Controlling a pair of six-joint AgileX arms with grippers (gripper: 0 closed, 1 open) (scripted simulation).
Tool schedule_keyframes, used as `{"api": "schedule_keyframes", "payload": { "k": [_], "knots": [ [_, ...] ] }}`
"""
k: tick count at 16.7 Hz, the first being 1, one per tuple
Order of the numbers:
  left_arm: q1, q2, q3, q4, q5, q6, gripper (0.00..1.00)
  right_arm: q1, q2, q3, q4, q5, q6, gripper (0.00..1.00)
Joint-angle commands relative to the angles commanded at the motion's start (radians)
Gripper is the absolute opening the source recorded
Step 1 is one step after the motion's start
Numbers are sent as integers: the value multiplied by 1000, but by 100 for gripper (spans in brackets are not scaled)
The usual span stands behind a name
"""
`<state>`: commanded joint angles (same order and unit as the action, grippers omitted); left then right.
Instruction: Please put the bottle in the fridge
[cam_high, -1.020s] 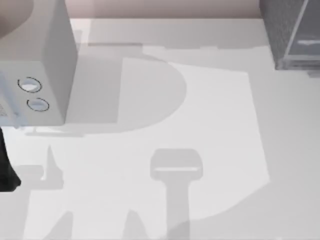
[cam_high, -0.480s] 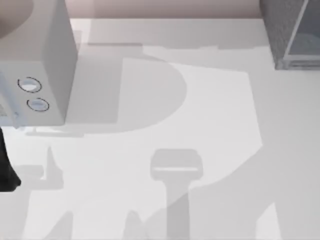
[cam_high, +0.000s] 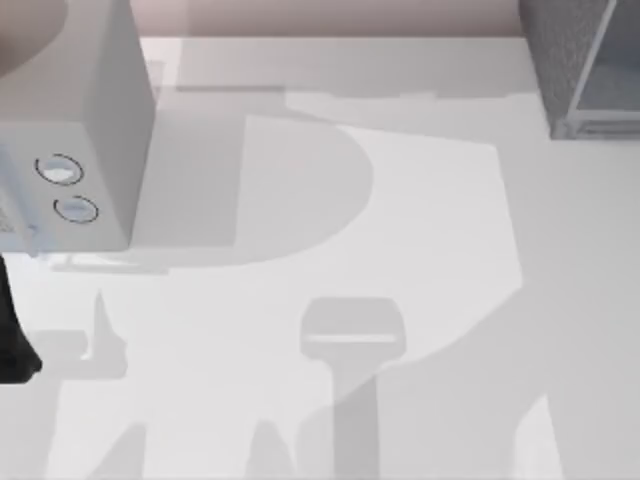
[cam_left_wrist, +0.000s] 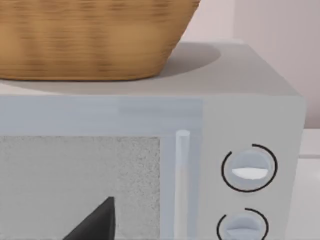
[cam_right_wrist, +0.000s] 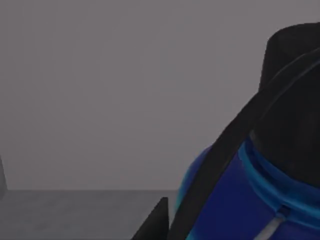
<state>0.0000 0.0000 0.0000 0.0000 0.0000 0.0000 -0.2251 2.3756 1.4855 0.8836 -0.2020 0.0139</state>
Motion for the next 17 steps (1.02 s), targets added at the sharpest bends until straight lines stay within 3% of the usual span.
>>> {"api": "schedule_keyframes", "payload": {
  "k": [11, 17],
  "knots": [
    [0, 0, 0, 0, 0, 0, 100, 0, 0, 0, 0, 0, 0, 98],
    [0, 0, 0, 0, 0, 0, 100, 0, 0, 0, 0, 0, 0, 100]
  ]
}}
